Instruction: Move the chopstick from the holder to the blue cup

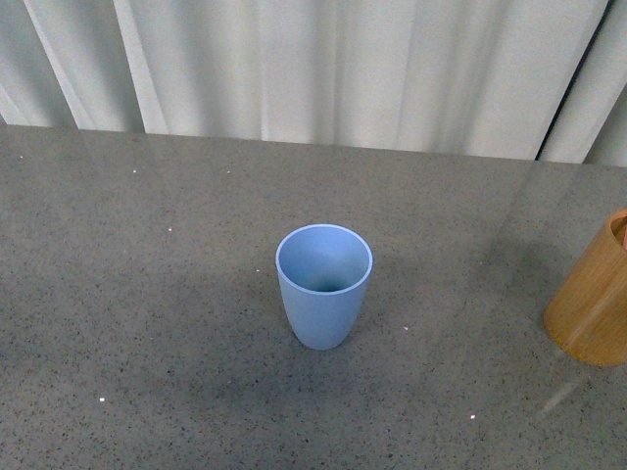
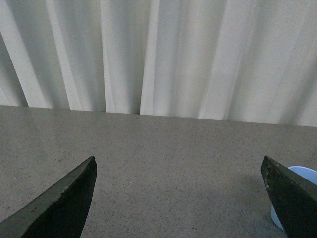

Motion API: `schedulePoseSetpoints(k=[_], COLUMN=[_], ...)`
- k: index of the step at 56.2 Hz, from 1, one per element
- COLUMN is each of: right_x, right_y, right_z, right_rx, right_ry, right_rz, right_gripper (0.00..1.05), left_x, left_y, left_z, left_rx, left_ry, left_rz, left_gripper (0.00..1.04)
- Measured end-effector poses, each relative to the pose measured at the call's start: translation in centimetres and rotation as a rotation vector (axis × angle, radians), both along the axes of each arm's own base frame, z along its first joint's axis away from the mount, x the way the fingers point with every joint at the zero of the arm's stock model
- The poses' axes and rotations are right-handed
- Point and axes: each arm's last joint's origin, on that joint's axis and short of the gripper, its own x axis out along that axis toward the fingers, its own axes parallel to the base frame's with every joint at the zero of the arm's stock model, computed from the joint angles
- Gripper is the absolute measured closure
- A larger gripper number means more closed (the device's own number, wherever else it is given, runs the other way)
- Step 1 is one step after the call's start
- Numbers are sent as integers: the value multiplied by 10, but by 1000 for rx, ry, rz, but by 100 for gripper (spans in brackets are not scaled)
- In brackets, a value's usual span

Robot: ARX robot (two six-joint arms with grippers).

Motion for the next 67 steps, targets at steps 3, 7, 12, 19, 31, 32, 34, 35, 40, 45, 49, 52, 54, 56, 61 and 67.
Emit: schedulePoseSetpoints(k=[3,7,12,19,31,32,34,35,40,45,49,52,54,56,61,67], right_x=[1,2,8,21,40,42,45,46,50,54,56,58,64,65,70,75], right_y=[-2,-6,-9,-5,7,7,8,9,10,8,7,6,4,4,4,5], right_z=[-1,-4,-9,-5,1,0,-2,-3,-8,-13,-15,-17,-18,-18,-19,-20], right_rx=[2,8,37,48,45,44,40,39,36,36,36,36,37,37,37,37], right_ry=[-5,5,32,41,29,31,36,38,47,53,57,62,62,61,59,61], right_rz=[-9,-14,7,45,75,73,66,64,57,51,44,39,33,34,34,35], right_gripper=[10,10,10,10,10,10,10,10,10,10,10,10,10,10,10,10], left_x=[0,0,0,0,0,0,0,0,0,0,0,0,0,0,0,0], left_y=[0,0,0,0,0,0,0,0,0,0,0,0,0,0,0,0], left_z=[0,0,0,0,0,0,0,0,0,0,0,0,0,0,0,0], left_rx=[0,0,0,0,0,0,0,0,0,0,0,0,0,0,0,0], left_ry=[0,0,0,0,0,0,0,0,0,0,0,0,0,0,0,0], left_rz=[0,0,0,0,0,0,0,0,0,0,0,0,0,0,0,0], left_gripper=[7,7,7,7,7,7,7,7,7,7,7,7,7,7,7,7])
